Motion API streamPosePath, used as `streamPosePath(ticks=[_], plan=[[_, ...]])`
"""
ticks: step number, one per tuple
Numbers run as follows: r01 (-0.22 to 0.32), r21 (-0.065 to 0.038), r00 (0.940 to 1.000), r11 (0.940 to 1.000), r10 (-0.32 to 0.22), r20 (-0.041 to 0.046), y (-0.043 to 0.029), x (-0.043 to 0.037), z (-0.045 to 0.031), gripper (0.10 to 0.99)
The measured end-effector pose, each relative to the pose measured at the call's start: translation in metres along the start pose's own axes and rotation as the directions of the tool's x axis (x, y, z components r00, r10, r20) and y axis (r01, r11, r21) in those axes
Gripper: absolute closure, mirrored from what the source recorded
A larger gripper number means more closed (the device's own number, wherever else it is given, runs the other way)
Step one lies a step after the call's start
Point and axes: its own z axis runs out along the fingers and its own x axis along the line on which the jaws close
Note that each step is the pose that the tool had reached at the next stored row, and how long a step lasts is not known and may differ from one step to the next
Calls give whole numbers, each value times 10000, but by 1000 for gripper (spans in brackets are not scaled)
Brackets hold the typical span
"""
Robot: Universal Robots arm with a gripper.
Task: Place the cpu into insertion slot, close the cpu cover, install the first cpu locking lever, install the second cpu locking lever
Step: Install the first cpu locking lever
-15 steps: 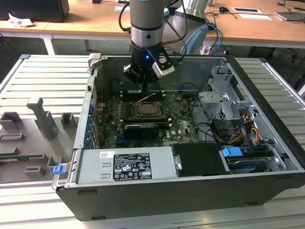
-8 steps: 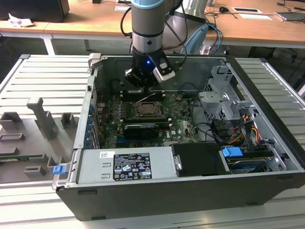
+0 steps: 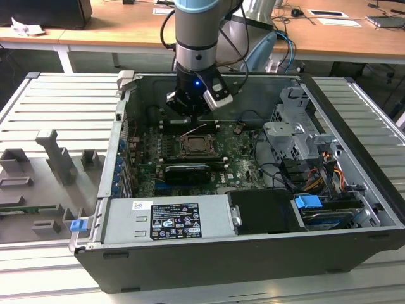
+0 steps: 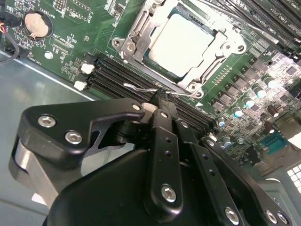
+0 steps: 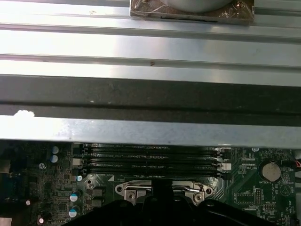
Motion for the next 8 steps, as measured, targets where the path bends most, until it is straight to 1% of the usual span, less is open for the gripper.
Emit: streamPosePath(ticks=[4,6,8], plan=[[3,-5,10000,10000,-3,1,3,-10,4,980],[13,-25,10000,10000,-13,0,12,-19,8,980],[74,-67,10000,10000,-74,-6,19,-21,14,980]])
